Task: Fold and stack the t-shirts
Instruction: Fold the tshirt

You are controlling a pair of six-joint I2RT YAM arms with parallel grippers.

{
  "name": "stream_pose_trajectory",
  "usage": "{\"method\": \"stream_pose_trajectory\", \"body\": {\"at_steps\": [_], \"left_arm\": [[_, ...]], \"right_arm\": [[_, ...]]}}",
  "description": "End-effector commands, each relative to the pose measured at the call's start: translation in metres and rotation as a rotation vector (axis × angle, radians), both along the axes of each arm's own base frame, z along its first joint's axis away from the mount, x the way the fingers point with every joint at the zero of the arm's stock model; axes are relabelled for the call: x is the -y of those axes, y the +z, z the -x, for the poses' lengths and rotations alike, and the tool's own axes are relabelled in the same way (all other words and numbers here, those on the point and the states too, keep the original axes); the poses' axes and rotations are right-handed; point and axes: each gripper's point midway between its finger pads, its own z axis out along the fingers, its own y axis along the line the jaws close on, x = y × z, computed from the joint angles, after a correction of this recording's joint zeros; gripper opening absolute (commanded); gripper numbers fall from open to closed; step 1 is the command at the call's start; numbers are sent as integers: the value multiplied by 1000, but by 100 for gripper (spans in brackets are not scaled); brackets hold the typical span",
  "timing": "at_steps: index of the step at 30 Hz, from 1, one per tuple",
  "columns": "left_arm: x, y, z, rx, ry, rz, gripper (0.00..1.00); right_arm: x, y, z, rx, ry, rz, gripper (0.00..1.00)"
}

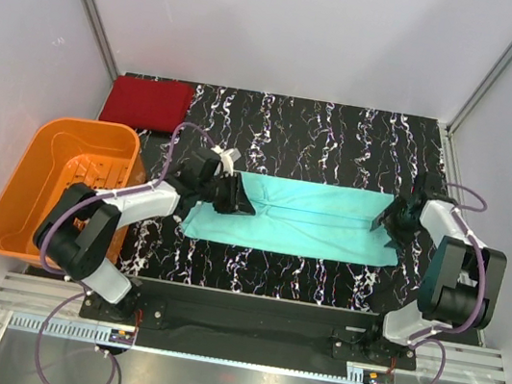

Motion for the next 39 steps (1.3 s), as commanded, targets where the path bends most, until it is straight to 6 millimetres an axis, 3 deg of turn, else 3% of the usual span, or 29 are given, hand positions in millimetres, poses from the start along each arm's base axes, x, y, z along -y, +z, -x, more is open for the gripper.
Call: {"method": "stream_pose_trajectory", "body": {"at_steps": [1,5,10,16,23,28,39], "left_arm": [[0,1,-10,57,31,4,27],[-26,-4,-11,96,104,-128,24],[-70,0,-8,138,190,-306,44],[-119,-14,-14,66,234,-379,46],[-134,-31,-22,-20,220,-394,40],[-138,-37,-29,-27,217,-420,38],[-130,-48,-36,-59,208,-386,33]], "right_arm": [[27,-5,3,-2,-80,125,64],[29,-13,-2,-23,-123,118,63],[26,-11,-8,-11,-148,90,63],[24,-6,-14,-8,-130,78,63],[23,1,-21,9,-106,74,64],[19,-8,-21,-5,-90,49,64],[22,-20,-21,-27,-105,61,63]]}}
